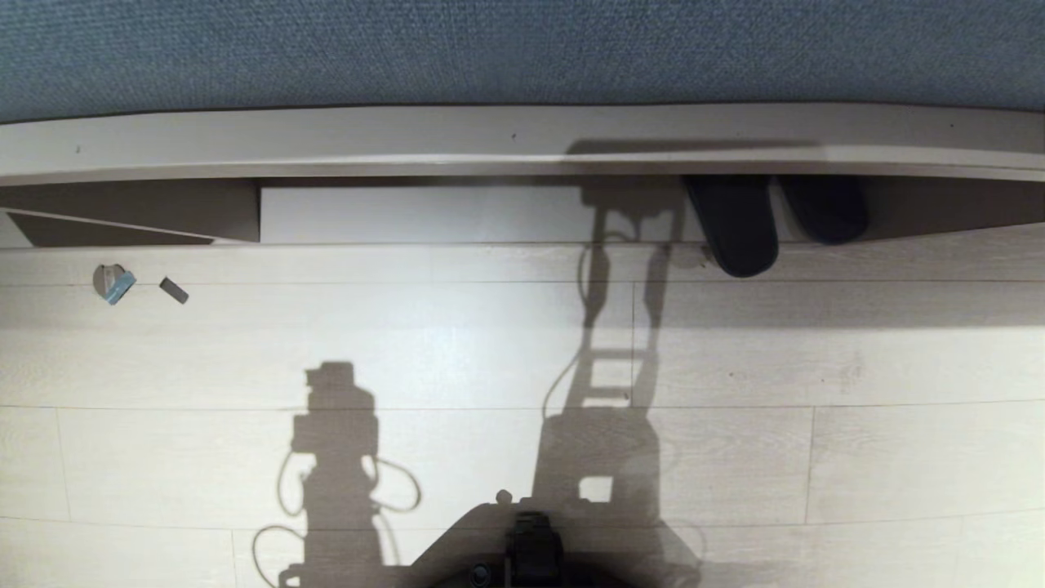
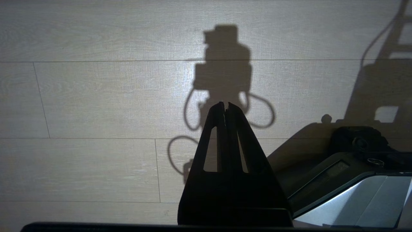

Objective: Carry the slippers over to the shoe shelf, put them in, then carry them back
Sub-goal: Pick up the slippers in the shoe cabinet

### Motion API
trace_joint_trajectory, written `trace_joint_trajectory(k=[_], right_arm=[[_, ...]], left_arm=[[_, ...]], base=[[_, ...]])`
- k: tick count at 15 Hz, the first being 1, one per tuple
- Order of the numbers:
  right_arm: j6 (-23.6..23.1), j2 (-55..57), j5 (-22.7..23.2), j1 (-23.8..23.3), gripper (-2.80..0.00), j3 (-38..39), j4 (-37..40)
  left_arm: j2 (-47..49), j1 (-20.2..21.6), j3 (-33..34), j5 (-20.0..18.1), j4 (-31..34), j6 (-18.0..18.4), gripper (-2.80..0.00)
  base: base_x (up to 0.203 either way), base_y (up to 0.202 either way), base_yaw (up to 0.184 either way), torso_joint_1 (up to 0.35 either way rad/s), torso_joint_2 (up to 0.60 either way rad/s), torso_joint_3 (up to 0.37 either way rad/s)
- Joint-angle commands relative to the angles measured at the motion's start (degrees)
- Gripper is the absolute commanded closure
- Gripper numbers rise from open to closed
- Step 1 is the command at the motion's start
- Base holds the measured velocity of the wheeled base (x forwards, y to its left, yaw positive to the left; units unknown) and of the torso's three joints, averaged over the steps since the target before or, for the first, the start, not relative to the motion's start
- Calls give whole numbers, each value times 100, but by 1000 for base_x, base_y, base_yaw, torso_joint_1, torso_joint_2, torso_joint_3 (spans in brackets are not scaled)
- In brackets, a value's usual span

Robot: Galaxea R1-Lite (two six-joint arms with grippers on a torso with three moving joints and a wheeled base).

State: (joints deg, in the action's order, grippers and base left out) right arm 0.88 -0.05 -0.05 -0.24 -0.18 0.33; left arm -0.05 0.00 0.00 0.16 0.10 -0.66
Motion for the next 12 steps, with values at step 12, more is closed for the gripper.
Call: trace_joint_trajectory(k=[12], right_arm=[[0, -4, 14, -2, 0, 1, -7]], left_arm=[[5, 0, 0, -7, -10, 4, 0]], base=[[0, 0, 0, 0, 1, 107]])
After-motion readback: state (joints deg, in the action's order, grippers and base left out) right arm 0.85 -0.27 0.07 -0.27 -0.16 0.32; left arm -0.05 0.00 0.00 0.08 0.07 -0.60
